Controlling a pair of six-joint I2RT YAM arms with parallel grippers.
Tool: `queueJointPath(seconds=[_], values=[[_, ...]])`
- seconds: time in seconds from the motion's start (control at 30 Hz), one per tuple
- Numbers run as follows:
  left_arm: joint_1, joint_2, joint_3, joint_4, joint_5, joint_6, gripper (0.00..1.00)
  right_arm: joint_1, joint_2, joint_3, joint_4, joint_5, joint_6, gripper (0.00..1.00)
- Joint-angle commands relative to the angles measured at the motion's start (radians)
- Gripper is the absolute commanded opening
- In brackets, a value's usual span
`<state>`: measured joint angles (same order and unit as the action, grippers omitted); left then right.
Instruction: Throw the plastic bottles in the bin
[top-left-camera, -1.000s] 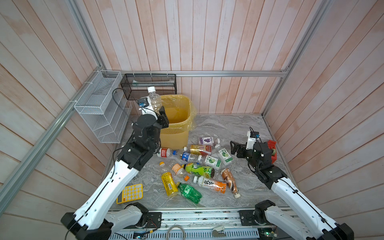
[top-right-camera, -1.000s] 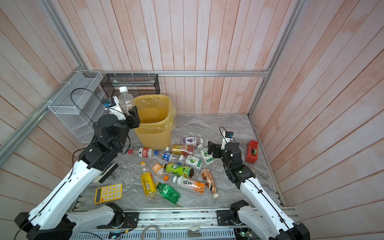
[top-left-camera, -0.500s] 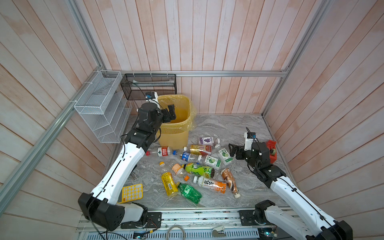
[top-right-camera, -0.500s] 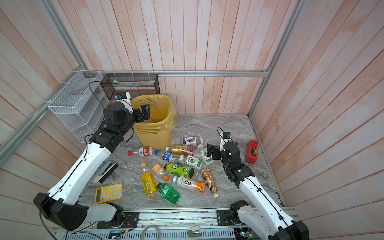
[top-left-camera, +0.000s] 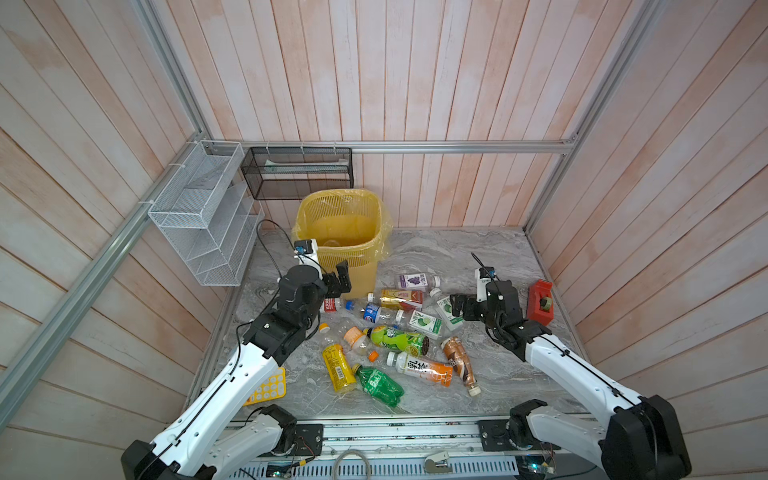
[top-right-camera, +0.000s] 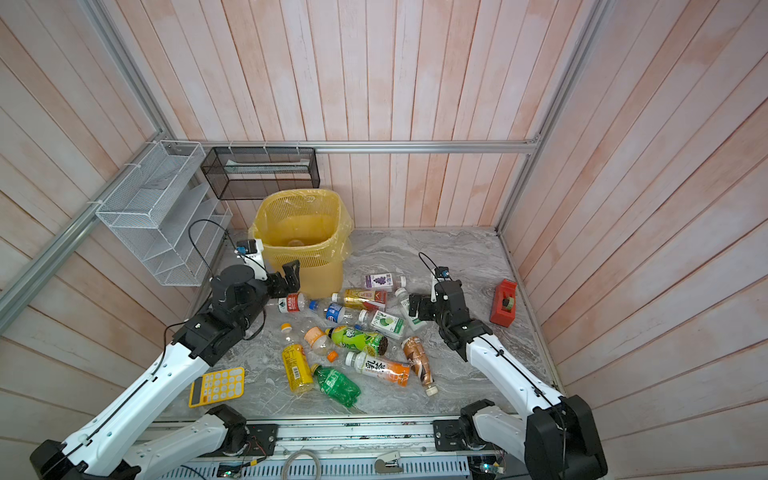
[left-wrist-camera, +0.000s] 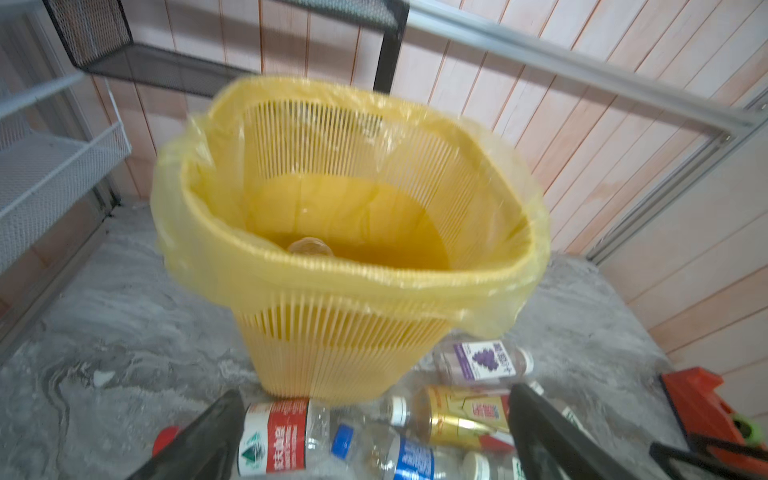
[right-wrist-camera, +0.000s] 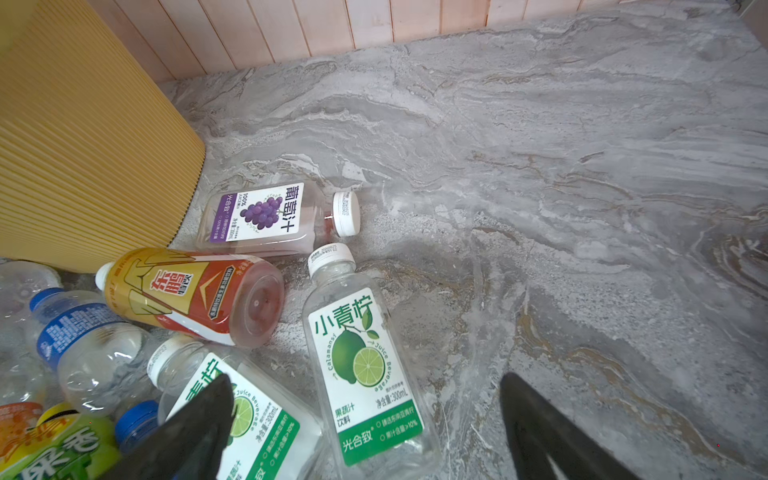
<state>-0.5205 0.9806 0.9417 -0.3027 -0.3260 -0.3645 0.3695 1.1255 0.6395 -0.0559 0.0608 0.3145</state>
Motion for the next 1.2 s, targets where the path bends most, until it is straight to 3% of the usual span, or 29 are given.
queueJointPath(seconds=[0.0, 0.17, 0.4, 0.63, 0.93, 1.17], values=[[-0.013, -0.052, -0.082, -0.032, -0.058, -0.074, 1.0, -0.006, 0.025, 0.03, 0.019, -0.041, 0.005, 0.98], [-0.013, -0.118, -0.208, -0.094, -0.091, -0.198, 1.0, -0.006, 0.024, 0.014, -0.025, -0.048, 0.015, 0.95], [-0.012, -0.182, -0.296, -0.176, -0.132, -0.275, 1.0, 0.013, -0.064, -0.05, -0.13, -0.069, 0.063, 0.86], [-0.004, -0.178, -0.314, -0.201, -0.197, -0.309, 1.0, 0.124, -0.203, -0.157, -0.178, -0.066, 0.193, 0.74], [0.107, -0.212, -0.329, -0.191, -0.14, -0.299, 1.0, 0.241, -0.282, -0.275, -0.233, 0.008, 0.347, 0.75], [0.126, -0.214, -0.325, -0.188, -0.139, -0.295, 1.0, 0.25, -0.272, -0.315, -0.202, -0.015, 0.358, 0.73]])
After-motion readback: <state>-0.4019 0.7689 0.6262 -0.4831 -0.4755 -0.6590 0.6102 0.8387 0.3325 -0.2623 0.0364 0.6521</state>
